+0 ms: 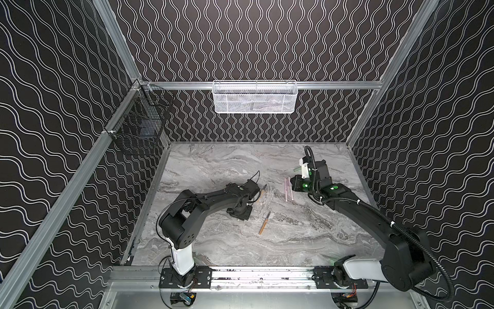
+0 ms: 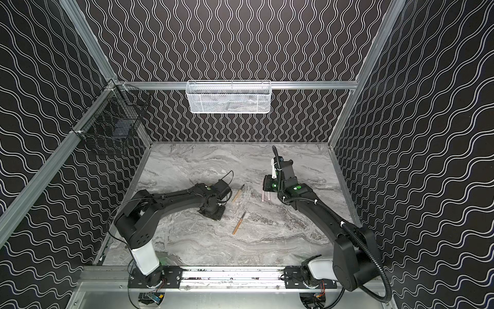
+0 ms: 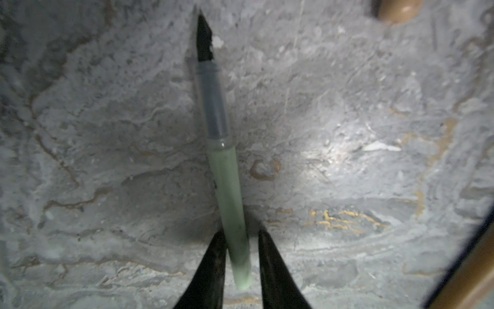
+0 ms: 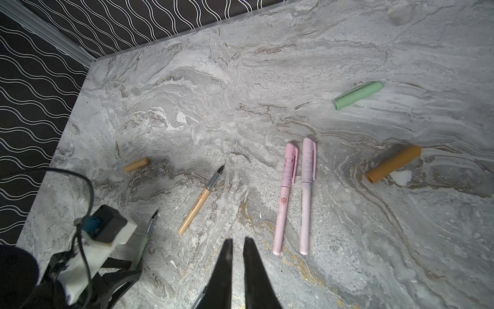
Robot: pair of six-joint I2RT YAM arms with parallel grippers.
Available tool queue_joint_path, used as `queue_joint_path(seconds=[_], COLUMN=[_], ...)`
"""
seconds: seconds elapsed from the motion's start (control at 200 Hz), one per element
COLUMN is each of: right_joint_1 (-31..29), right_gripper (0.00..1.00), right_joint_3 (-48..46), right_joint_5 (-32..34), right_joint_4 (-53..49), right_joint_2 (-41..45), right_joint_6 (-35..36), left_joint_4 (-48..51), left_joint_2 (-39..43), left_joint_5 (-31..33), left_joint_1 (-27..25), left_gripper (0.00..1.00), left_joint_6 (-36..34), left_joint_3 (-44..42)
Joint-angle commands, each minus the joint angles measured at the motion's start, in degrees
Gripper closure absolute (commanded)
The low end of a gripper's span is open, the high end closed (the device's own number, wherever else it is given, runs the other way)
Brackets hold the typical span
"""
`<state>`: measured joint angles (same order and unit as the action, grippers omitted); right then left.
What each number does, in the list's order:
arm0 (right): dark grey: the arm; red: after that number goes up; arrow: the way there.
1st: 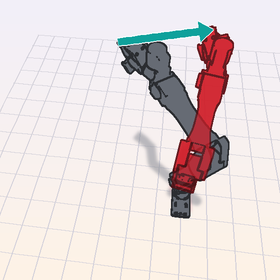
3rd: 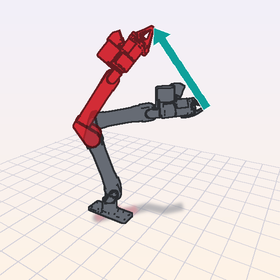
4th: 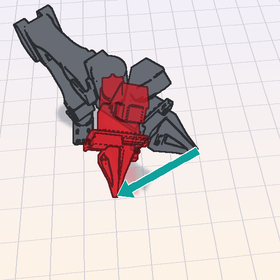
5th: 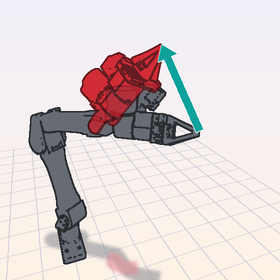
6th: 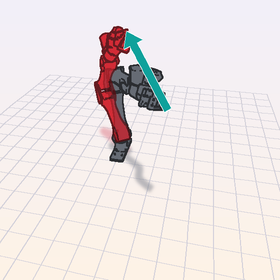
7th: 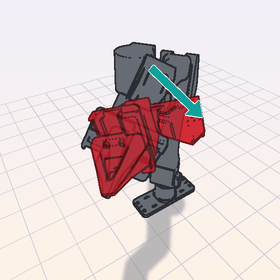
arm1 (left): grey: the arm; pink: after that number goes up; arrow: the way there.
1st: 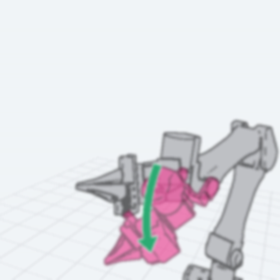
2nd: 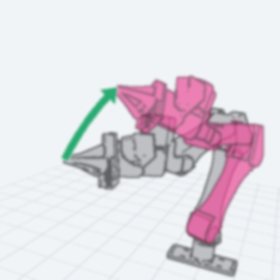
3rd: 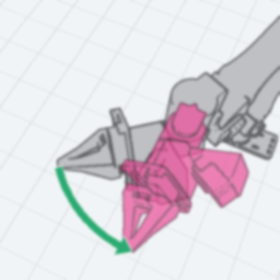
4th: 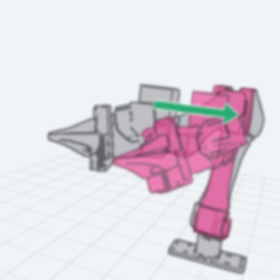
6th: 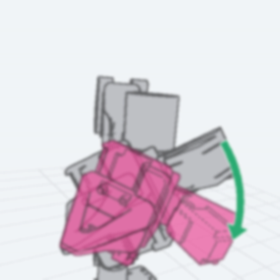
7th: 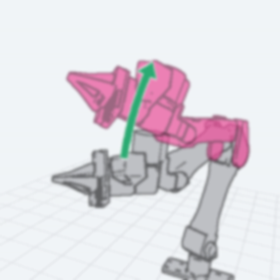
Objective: Insert the pens into the pen caps
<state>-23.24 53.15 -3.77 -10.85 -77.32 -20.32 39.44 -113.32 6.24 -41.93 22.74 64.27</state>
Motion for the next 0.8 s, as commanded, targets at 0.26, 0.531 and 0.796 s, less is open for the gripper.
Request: queue_joint_path(seconds=[0.26, 0.531, 0.796], right_joint_1=[0.0, 0.0, 0.0], right_gripper=[0.87, 0.86, 0.56], right_joint_3=[-0.2, -0.2, 0.1], right_joint_5=[0.2, -2.8, -14.4], right_joint_4=[1.0, 1.6, 6.1], right_joint_2=[1.3, 3.2, 7.8], right_joint_6=[-0.2, -1.3, -3.8], left_joint_4=[-3.5, -5.6, -24.3], left_joint_2=[2.2, 11.5, 21.4], left_joint_5=[2.4, 1.1, -11.4], left_joint_1=[0.1, -0.1, 0.0], left_gripper=[0.92, 0.94, 0.96], left_joint_6=[-0.6, -2.7, -8.0], left_joint_3=[-0.2, 2.5, 3.4])
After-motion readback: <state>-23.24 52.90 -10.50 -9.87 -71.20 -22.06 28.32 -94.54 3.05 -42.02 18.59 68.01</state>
